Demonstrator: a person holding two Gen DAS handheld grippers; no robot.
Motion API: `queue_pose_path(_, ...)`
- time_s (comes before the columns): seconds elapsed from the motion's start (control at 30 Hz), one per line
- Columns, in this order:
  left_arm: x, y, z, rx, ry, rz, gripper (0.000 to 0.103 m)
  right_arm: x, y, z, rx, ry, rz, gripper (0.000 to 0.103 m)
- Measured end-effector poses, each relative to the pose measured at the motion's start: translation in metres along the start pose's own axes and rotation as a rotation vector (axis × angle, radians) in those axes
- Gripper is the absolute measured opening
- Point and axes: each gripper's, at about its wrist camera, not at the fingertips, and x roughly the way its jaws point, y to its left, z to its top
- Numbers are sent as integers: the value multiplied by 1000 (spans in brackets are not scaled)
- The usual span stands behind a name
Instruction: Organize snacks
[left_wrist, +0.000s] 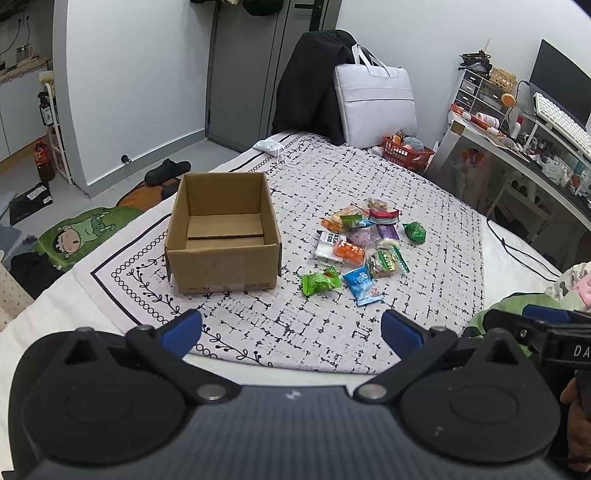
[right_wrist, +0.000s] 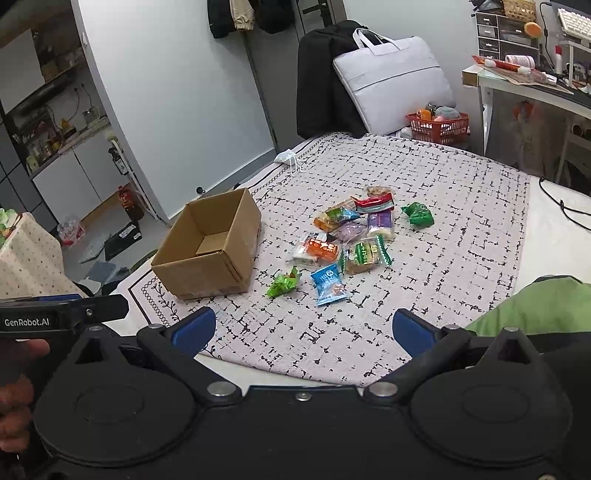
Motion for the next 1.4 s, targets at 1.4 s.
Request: queue_pose_path(1.4,-3,14,16,-32,-10,7,103,-4,6,16,-18,-7,-32,103)
